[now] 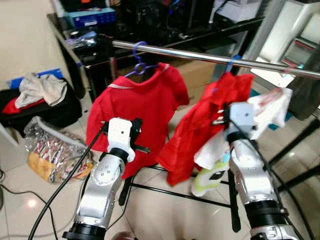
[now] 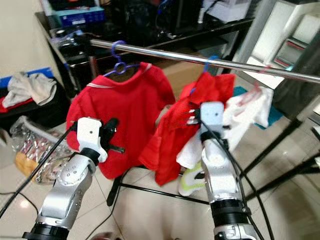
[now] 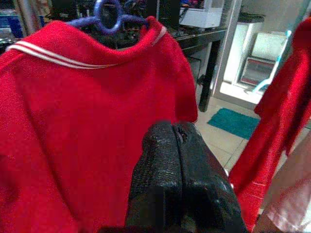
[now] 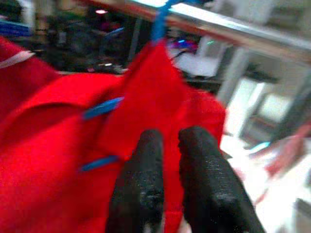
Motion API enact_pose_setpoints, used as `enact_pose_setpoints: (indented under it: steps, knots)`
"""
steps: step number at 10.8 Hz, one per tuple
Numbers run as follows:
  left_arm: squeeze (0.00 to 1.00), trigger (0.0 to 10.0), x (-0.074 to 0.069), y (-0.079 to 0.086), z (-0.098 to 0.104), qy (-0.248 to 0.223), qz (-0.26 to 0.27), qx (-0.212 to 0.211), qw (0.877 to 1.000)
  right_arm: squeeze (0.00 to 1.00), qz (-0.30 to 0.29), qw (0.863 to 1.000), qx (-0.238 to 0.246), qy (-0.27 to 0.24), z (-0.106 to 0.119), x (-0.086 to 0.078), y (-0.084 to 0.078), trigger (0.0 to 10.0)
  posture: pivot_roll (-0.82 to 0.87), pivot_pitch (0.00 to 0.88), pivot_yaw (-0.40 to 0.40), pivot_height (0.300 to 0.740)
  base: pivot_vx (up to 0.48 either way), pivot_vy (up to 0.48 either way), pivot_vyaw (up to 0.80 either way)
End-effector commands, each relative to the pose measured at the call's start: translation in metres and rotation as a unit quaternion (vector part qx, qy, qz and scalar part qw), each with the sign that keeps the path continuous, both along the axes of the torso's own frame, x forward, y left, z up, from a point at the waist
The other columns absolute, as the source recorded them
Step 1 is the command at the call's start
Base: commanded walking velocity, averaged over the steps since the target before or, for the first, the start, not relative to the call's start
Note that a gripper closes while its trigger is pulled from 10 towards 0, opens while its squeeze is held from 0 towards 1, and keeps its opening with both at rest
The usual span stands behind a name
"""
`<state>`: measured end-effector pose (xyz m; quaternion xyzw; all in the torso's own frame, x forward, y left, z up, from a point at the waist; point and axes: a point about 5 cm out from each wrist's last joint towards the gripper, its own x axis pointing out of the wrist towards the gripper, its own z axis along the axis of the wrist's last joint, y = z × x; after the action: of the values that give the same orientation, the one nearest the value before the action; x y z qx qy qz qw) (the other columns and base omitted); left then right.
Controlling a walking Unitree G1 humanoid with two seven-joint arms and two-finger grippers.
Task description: Hang hanger
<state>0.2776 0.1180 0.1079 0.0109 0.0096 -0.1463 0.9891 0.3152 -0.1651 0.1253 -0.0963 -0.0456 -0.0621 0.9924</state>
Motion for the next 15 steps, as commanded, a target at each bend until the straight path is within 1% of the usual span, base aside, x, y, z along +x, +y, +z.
enact_pose_setpoints:
  steps: [1, 2, 3, 4, 5, 6, 7, 8, 10, 11, 13, 15]
  knots:
    - [0.0, 10.0, 0.0, -0.001, 0.002, -0.006, -0.004, 0.007, 1.0, 1.0, -0.022, 1.0, -0.011, -0.009, 0.007, 0.003, -0.005, 10.0, 0.22, 0.023, -0.036, 0.74, 0.0, 0.0, 0.0]
    - [0.0, 10.0, -0.001, -0.002, 0.002, -0.01, -0.011, 0.017, 1.0, 0.75, -0.018, 1.0, -0.014, 0.022, 0.0, 0.006, -0.004, 10.0, 0.22, 0.023, -0.036, 0.74, 0.0, 0.0, 0.0]
    - [0.0, 10.0, -0.002, -0.006, 0.003, -0.024, -0.033, 0.048, 0.998, 0.39, -0.011, 0.999, -0.018, 0.037, -0.002, 0.007, 0.003, 10.0, 0.22, 0.023, -0.036, 0.74, 0.0, 0.0, 0.0]
    - [0.0, 10.0, -0.003, -0.011, 0.006, -0.054, -0.073, 0.1, 0.991, 0.75, -0.015, 0.999, -0.014, 0.047, -0.002, 0.011, 0.009, 10.0, 0.22, 0.022, -0.036, 0.74, 0.0, 0.0, 0.0]
    - [0.0, 10.0, -0.004, -0.012, 0.006, -0.062, -0.083, 0.114, 0.988, 1.0, -0.015, 0.999, -0.012, 0.047, -0.002, 0.013, 0.011, 10.0, 0.22, 0.022, -0.036, 0.74, 0.0, 0.0, 0.0]
    - [0.0, 10.0, -0.005, -0.016, 0.007, -0.084, -0.116, 0.152, 0.978, 1.0, -0.022, 0.998, -0.013, 0.053, 0.001, 0.018, 0.015, 10.0, 0.23, 0.022, -0.037, 0.74, 0.0, 0.0, 0.0]
    - [0.0, 10.0, -0.007, -0.019, 0.009, -0.088, -0.128, 0.147, 0.977, 1.0, -0.028, 0.998, -0.022, 0.056, 0.004, 0.021, 0.016, 10.0, 0.23, 0.023, -0.038, 0.74, 0.0, 0.0, 0.0]
    - [0.0, 10.0, -0.01, -0.02, 0.008, -0.094, -0.136, 0.152, 0.975, 1.0, -0.038, 0.997, -0.028, 0.055, 0.006, 0.022, 0.014, 10.0, 0.23, 0.023, -0.039, 0.74, 0.0, 0.0, 0.0]
    - [0.0, 10.0, -0.012, -0.022, 0.005, -0.097, -0.139, 0.155, 0.973, 1.0, -0.073, 0.994, -0.023, 0.077, -0.002, 0.02, 0.004, 10.0, 0.23, 0.024, -0.04, 0.74, 0.0, 0.0, 0.0]
    - [0.0, 10.0, -0.012, -0.024, 0.005, -0.098, -0.142, 0.154, 0.973, 0.0, -0.083, 0.993, -0.016, 0.088, -0.007, 0.018, 0.0, 10.0, 0.23, 0.024, -0.041, 0.74, 0.0, 0.0, 0.0]
    - [0.0, 10.0, -0.009, -0.025, 0.007, -0.104, -0.144, 0.153, 0.972, 0.0, -0.105, 0.986, -0.004, 0.132, -0.022, 0.018, -0.005, 10.0, 0.22, 0.022, -0.041, 0.74, 0.0, 0.0, 0.0]
    - [0.0, 10.0, -0.009, -0.026, 0.007, -0.106, -0.145, 0.152, 0.972, 0.0, -0.123, 0.981, 0.006, 0.151, -0.029, 0.019, -0.007, 10.0, 0.22, 0.021, -0.04, 0.74, 0.0, 0.0, 0.0]
